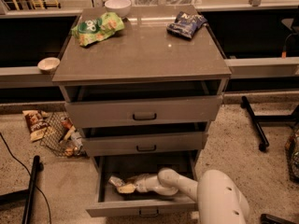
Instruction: Place redbull can into bottom drawer
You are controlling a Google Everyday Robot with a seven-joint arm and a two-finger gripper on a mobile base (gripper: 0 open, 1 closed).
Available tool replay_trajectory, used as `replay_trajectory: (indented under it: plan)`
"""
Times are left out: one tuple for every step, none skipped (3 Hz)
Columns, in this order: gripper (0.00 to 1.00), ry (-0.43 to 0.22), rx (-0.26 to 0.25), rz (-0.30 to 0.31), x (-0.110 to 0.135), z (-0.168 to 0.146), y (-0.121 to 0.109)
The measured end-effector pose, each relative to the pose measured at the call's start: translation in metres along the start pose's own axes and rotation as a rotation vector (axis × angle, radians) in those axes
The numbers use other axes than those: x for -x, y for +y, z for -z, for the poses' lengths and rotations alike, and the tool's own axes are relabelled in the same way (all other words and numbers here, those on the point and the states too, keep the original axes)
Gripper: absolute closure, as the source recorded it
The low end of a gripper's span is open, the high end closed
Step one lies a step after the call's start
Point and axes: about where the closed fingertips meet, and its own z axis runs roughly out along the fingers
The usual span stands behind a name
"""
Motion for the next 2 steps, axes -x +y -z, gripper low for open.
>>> replay_trajectory:
  plan:
    - [0.34,0.0,0.012,-0.001,0.0022,-0.0104,0.0001]
    - [0.11,0.0,0.023,0.009,0.0075,-0.0139,0.0019]
